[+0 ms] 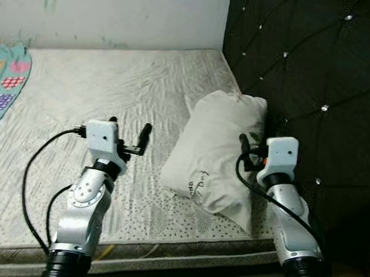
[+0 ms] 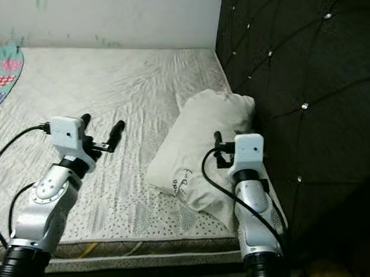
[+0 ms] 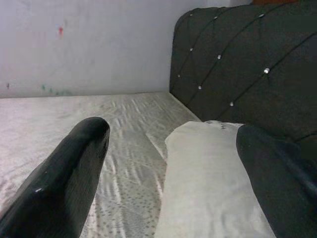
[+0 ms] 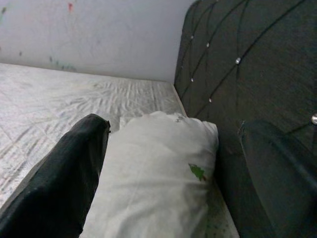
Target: Clean up the room
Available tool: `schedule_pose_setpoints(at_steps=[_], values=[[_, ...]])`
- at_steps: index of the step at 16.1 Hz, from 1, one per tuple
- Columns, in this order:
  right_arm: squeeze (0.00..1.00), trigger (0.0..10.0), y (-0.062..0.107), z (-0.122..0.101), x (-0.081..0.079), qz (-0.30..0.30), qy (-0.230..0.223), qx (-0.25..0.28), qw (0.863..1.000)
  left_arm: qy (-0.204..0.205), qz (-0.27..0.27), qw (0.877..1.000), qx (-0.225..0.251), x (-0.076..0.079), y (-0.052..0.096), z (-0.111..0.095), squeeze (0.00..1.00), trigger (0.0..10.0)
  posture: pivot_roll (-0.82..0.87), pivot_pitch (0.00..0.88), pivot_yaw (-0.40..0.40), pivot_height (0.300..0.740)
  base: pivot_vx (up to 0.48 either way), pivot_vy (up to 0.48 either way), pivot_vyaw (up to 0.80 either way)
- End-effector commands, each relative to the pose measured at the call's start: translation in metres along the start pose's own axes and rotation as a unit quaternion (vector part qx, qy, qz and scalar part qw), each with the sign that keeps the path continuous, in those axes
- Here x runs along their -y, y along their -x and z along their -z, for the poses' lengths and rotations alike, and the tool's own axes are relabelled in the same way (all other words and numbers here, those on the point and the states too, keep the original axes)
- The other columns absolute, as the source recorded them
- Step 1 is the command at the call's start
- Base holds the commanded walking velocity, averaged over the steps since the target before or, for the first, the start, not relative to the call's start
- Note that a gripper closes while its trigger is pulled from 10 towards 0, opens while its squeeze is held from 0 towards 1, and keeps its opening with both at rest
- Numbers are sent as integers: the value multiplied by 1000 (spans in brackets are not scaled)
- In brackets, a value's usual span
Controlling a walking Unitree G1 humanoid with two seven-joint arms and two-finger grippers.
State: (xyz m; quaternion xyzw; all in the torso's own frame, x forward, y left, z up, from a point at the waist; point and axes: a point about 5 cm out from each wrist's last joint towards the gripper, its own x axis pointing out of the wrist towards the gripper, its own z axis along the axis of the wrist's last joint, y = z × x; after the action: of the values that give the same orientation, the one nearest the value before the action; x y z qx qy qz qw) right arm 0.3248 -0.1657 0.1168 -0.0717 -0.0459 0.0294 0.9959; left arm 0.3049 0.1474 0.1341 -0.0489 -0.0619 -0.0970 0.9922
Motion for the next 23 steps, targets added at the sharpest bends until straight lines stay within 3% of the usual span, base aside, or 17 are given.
schedule_pose_setpoints(at_steps=[1, 6, 11, 16, 23], values=[[0, 10000, -4, -7, -6, -17, -5, 16, 1000, -5, -10, 1000, 10, -4, 1, -5, 0, 10000, -34, 0, 39, 740, 0, 0, 0], [0, 10000, -13, -9, -19, -43, -7, 15, 999, -3, -33, 999, 11, -8, 8, -2, 0, 10000, -12, 0, 9, 740, 0, 0, 0], [0, 10000, -6, -1, -14, -26, -15, 6, 1000, 7, -17, 1000, -11, 5, 16, 9, 0, 10000, -18, 0, 25, 740, 0, 0, -800], [0, 10000, -13, -7, -27, -57, -17, 9, 998, 17, -36, 999, -7, 7, 20, 9, 0, 10000, -5, 0, -30, 740, 0, 0, -800], [0, 10000, -11, -7, -15, -50, -7, 8, 999, 15, -62, 998, -22, -4, 34, 14, 0, 10000, -22, 12, -18, 740, 0, 0, -800]])
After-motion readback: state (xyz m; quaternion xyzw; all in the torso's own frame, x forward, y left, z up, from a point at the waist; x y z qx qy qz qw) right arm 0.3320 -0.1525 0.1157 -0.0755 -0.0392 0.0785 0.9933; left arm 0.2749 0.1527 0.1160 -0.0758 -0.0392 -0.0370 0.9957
